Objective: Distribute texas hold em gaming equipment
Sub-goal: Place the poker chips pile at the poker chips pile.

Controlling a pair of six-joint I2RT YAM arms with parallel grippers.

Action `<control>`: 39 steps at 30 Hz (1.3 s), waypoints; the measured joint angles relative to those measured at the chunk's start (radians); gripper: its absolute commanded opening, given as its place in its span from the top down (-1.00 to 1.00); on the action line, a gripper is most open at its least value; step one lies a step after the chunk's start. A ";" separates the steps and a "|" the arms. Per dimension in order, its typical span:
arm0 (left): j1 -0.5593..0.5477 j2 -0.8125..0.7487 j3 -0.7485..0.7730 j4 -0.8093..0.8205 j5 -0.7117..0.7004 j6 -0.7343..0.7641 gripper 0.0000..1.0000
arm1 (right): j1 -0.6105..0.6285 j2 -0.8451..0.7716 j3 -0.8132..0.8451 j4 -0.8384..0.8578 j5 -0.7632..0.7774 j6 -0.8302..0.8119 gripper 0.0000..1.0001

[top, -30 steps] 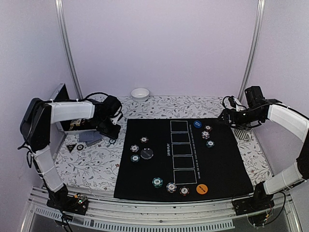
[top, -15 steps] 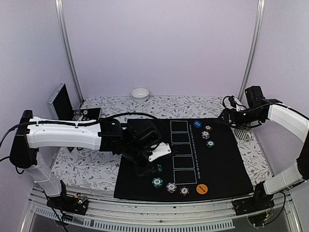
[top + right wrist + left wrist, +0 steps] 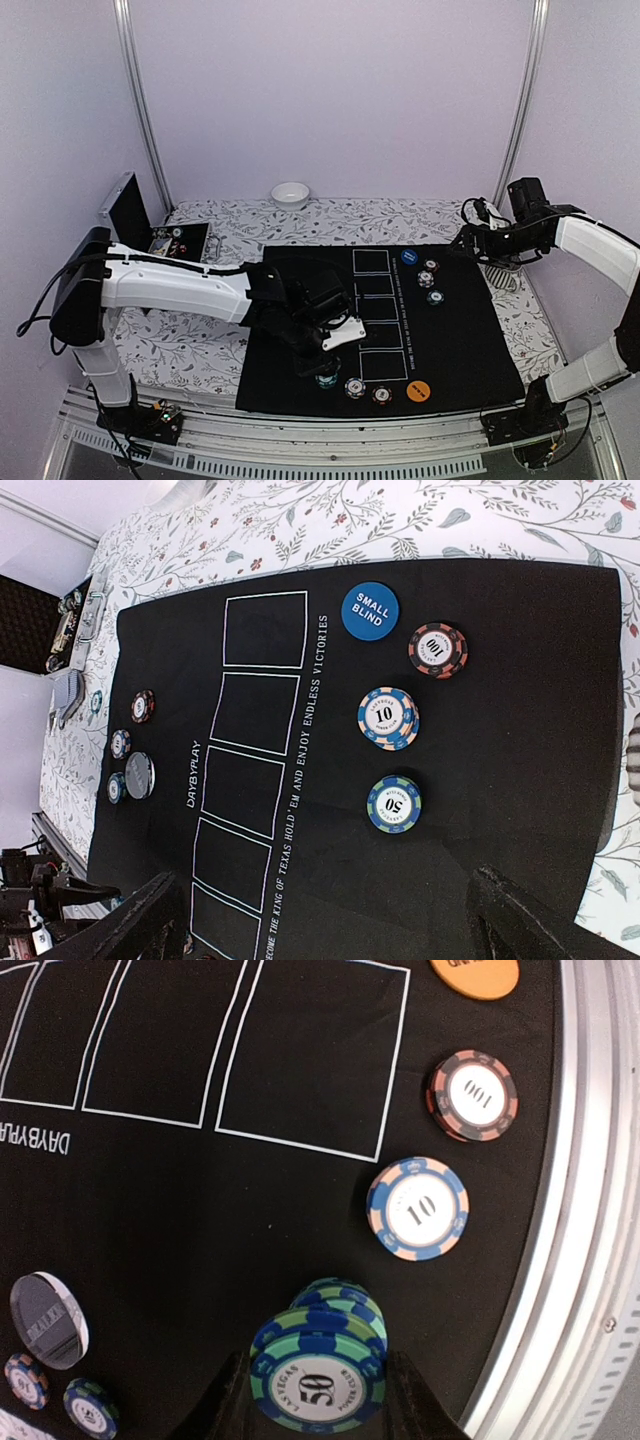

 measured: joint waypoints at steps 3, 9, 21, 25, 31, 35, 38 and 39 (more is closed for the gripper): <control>-0.001 0.015 -0.007 0.019 0.000 0.000 0.93 | 0.000 0.000 0.000 0.000 0.000 0.000 -0.98; -0.002 0.035 -0.018 0.021 0.000 0.001 0.91 | 0.000 0.000 0.000 0.000 0.000 0.000 -0.98; -0.002 0.036 -0.038 0.016 0.008 0.008 0.49 | 0.000 0.000 0.000 0.000 0.000 0.000 -0.98; -0.002 0.036 -0.038 0.014 0.010 0.009 0.15 | 0.000 0.000 0.000 0.000 0.000 0.000 -0.98; -0.002 0.037 -0.037 0.014 -0.003 0.018 -0.19 | 0.000 0.000 0.000 0.000 0.000 0.000 -0.98; -0.002 0.038 -0.034 0.014 -0.014 0.019 -0.55 | 0.000 0.000 0.000 0.000 0.000 0.000 -0.97; -0.003 0.037 -0.033 0.024 -0.011 0.024 -0.95 | 0.000 0.000 0.000 0.000 0.000 0.000 -0.98; -0.004 0.035 -0.034 0.031 -0.011 0.026 -0.96 | 0.000 0.000 0.000 0.000 0.000 0.000 -0.98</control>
